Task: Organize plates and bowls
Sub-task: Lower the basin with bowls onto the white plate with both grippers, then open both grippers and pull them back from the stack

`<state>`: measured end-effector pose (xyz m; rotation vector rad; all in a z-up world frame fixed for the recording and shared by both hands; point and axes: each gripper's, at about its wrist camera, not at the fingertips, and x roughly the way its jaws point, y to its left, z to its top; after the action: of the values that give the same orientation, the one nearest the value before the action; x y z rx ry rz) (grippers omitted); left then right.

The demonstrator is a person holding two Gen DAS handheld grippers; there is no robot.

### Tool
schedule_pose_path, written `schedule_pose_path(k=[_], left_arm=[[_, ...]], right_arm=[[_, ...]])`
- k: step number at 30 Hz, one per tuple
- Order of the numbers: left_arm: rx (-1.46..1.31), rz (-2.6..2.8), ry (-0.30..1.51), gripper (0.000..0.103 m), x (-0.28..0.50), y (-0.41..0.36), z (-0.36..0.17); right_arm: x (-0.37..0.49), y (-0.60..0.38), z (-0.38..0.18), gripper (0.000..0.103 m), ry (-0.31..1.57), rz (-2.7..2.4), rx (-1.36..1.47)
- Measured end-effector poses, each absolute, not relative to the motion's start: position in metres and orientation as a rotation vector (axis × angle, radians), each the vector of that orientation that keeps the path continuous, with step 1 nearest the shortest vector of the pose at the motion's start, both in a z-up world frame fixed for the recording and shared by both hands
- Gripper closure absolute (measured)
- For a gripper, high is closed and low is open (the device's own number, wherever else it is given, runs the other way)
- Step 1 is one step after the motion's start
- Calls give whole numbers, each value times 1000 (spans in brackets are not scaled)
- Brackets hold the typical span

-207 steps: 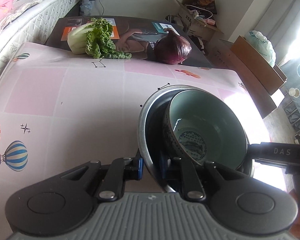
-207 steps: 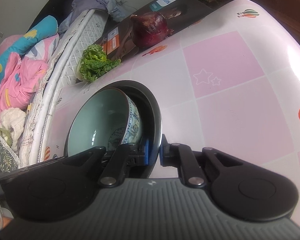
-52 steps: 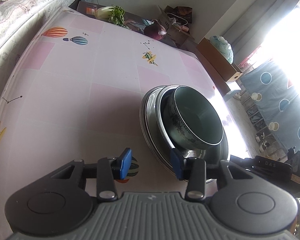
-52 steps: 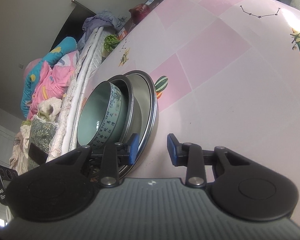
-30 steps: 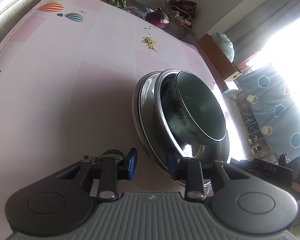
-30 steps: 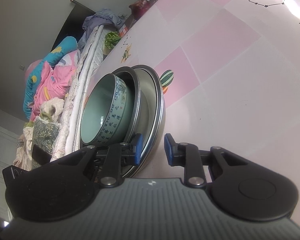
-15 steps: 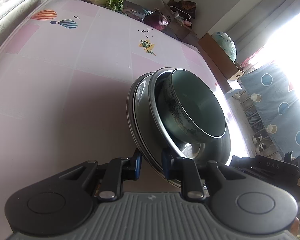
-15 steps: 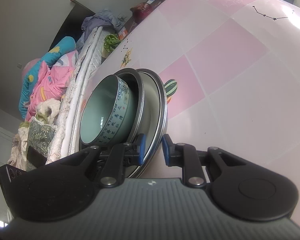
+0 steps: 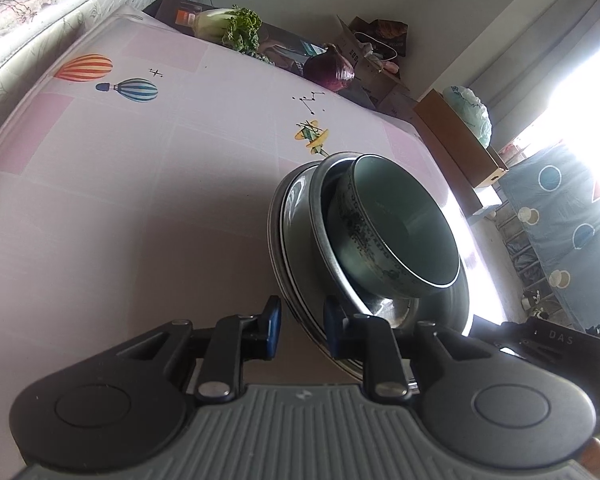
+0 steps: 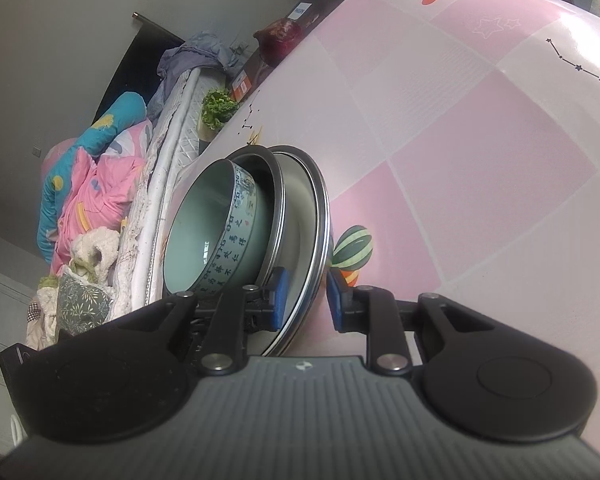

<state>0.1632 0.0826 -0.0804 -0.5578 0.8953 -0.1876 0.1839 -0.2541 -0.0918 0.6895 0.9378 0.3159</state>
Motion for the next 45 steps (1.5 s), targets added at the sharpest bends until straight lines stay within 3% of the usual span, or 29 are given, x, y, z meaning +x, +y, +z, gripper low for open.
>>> schedule_pose_path(k=[6,12,45], left_arm=[[-536,-134,823,76,147,95,-58],[-453,-175,772,64,151,77,-32],[-304,-146,809,72,164,36,-26]], right_arm=[[179,-285,-80,71,853,274,749],[192,-277,-59,71,803,347,731],[195,-238,-59,71,882,386,656]])
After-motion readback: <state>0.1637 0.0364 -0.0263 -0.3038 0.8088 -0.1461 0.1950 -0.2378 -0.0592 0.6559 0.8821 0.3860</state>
